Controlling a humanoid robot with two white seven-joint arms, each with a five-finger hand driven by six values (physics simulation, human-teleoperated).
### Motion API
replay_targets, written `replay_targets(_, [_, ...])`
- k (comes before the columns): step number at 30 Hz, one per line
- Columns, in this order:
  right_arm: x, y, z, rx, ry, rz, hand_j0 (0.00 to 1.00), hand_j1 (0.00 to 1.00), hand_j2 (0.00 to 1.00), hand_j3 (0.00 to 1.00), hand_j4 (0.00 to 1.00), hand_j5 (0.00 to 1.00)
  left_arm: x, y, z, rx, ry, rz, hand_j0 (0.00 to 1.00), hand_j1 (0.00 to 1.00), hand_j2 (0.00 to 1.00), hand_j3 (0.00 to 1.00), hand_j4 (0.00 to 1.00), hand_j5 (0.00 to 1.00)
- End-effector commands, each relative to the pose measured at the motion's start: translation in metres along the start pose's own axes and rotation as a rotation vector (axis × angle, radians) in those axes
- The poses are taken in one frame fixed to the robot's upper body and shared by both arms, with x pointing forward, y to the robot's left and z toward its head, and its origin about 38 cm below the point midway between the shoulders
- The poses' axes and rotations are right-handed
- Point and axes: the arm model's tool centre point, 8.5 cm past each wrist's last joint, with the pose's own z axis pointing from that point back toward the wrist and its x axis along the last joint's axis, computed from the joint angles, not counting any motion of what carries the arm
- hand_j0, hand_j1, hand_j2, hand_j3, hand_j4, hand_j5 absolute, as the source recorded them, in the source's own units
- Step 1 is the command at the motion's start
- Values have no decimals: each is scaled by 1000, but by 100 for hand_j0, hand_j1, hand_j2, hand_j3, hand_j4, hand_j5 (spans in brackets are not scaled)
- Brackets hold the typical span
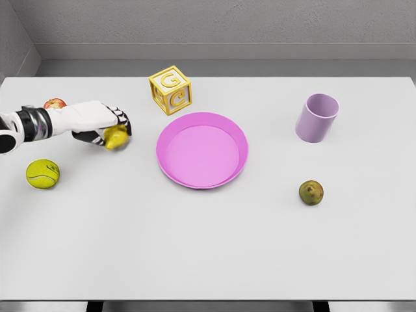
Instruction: Put the lemon on the plate with left arm
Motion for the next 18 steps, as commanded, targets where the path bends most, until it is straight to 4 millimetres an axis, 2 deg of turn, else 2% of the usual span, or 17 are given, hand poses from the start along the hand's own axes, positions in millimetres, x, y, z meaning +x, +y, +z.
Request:
replay_targets(1, [0,0,0,-1,0,-1,100,100,100,100,100,100,2,6,2,17,-7,-2,50,50,50,50,50,50])
replay_targets(10, [0,0,0,1,0,-1,100,100,100,100,100,100,30,34,-3,89,-95,-47,50,50,50,50,50,50])
replay_targets(13, [0,0,0,1,0,-1,100,100,100,100,100,100,48,45,-6,119,-150,-67,50,50,50,50,50,50])
replay_targets(15, [0,0,0,1,0,-1,100,100,100,100,100,100,69,53,-8,141,-203,-103,50,50,50,50,50,50])
replay_targets(18, [0,0,0,1,0,-1,100,100,100,100,100,100,80,58,-11,156,-237,-108,50,50,50,50,50,50])
